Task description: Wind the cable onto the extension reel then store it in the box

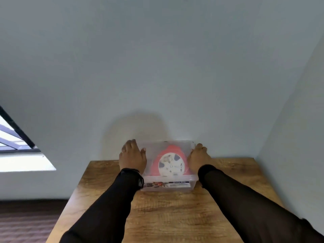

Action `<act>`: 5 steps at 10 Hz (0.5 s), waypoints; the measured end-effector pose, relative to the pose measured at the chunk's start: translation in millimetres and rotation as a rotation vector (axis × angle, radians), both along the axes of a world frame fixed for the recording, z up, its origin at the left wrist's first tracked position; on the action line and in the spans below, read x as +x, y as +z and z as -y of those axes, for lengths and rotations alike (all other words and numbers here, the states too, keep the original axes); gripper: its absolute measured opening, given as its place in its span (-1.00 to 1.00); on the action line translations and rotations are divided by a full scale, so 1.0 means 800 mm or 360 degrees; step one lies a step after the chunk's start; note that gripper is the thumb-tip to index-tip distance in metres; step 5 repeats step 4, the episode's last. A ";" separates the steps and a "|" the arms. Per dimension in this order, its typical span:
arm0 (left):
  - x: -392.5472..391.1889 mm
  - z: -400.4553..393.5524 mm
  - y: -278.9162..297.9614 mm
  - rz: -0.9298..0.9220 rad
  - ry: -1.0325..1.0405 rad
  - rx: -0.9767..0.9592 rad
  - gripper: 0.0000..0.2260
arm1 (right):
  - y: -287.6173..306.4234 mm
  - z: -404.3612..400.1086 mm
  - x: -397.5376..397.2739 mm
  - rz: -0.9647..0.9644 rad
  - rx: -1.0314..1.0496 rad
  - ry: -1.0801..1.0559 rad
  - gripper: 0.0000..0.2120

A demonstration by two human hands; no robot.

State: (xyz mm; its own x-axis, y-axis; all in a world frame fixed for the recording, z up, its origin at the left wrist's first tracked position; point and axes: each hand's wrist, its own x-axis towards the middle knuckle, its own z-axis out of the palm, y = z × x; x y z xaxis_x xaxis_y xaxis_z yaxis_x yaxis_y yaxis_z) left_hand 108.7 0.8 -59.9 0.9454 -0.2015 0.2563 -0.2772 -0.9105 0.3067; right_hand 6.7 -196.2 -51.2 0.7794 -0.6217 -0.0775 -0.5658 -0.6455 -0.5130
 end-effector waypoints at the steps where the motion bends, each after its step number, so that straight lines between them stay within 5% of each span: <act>1: -0.005 0.001 0.033 0.0237 -0.0180 0.0283 -0.43 | 0.045 0.015 -0.001 0.0065 -0.0524 0.0114 -0.38; 4: 0.005 0.028 0.319 0.1210 -0.0175 0.0090 -0.30 | 0.310 0.065 0.007 0.0898 -0.1608 0.0089 -0.23; 5: 0.005 0.028 0.319 0.1210 -0.0175 0.0090 -0.30 | 0.310 0.065 0.007 0.0898 -0.1608 0.0089 -0.23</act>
